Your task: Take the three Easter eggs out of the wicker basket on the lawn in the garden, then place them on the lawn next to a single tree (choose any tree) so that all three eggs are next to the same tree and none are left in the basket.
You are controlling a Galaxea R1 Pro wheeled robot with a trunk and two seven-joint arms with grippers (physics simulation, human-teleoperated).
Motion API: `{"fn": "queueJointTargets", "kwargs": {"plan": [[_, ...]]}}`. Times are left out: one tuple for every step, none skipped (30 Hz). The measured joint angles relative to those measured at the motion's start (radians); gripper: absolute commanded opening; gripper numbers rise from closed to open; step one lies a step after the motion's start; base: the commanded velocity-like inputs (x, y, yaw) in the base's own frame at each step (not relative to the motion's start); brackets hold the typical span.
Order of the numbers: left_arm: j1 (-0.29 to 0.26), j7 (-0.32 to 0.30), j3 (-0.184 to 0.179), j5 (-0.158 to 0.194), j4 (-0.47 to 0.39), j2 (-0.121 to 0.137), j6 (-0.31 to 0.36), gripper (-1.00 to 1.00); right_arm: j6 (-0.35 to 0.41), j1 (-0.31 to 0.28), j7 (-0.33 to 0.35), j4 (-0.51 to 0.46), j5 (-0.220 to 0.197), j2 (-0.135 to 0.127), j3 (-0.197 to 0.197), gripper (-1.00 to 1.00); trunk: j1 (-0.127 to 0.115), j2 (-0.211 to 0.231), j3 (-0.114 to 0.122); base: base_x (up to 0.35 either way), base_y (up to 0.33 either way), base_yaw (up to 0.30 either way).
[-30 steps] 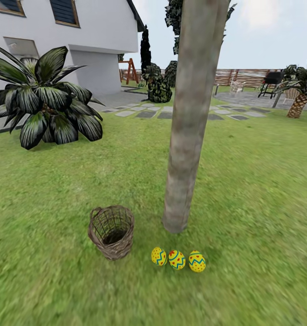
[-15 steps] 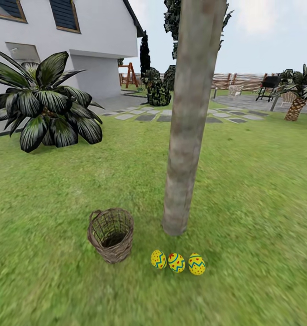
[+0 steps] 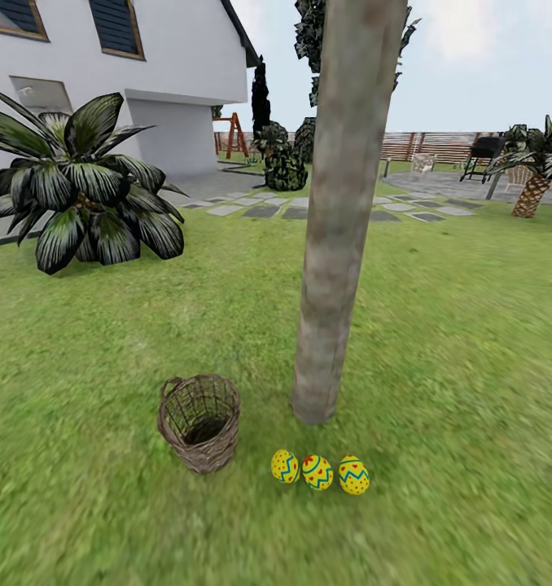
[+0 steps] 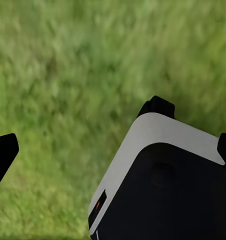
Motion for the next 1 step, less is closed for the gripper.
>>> {"fn": "queueJointTargets", "kwargs": {"plan": [[0.0, 0.0, 0.0, 0.0, 0.0, 0.0, 0.0, 1.0, 0.0, 0.0, 0.0, 0.0, 0.0, 0.0, 0.0, 1.0, 0.0, 0.0, 0.0, 0.0, 0.0, 0.0]]}}
